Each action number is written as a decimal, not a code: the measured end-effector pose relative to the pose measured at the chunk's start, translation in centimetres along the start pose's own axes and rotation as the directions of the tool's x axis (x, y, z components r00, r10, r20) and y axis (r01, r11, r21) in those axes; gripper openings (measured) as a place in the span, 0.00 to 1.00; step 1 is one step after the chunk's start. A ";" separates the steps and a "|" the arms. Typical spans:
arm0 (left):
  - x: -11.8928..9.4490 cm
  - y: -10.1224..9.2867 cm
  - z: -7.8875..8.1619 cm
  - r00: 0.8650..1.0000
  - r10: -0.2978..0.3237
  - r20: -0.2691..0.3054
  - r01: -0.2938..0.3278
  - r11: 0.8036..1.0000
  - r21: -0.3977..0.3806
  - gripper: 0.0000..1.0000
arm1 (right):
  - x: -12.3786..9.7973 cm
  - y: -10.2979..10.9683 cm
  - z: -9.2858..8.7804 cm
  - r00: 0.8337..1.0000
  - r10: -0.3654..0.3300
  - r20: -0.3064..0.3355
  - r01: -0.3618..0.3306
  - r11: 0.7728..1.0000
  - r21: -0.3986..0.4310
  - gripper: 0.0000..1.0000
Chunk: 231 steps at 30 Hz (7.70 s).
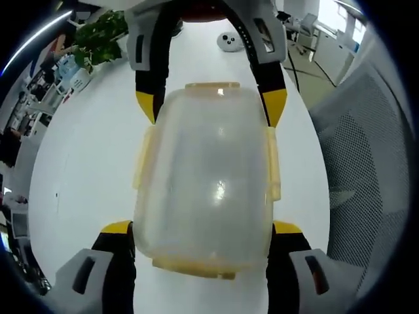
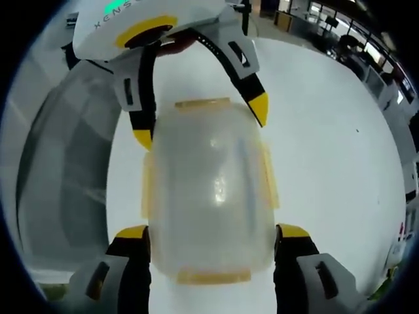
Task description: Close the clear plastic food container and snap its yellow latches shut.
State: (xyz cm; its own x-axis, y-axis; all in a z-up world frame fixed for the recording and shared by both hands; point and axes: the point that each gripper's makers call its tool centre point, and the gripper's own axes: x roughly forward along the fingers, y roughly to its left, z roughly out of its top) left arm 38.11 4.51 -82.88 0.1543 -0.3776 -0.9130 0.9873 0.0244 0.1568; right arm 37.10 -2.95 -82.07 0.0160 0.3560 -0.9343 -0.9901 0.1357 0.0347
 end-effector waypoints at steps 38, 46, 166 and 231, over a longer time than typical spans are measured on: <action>-2.6 -1.6 -5.9 0.999 -0.017 0.041 0.017 1.000 -0.010 0.85 | 3.0 3.0 5.8 0.999 0.014 -0.049 -0.014 1.000 0.014 0.81; -3.2 -1.7 -7.5 0.999 -0.017 0.047 0.017 1.000 -0.002 0.85 | 3.6 3.5 7.3 0.998 0.013 -0.058 -0.011 1.000 0.023 0.81; -4.4 6.3 -10.9 0.994 0.058 0.091 -0.043 0.988 -0.151 0.91 | 3.6 -4.6 11.3 0.997 -0.010 0.078 0.012 1.000 -0.027 0.93; -10.9 -3.6 -12.2 0.865 0.384 0.324 -0.193 0.849 -0.492 0.91 | -5.0 5.1 3.5 0.765 -0.490 0.418 0.262 0.830 0.493 0.89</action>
State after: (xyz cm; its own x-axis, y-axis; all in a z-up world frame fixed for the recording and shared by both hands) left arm 33.30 19.81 -78.04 0.5005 -0.6171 -0.6072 0.8267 0.5489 0.1237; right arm 32.49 -0.86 -75.99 0.5555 0.5924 -0.5835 -0.7487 0.6616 -0.0411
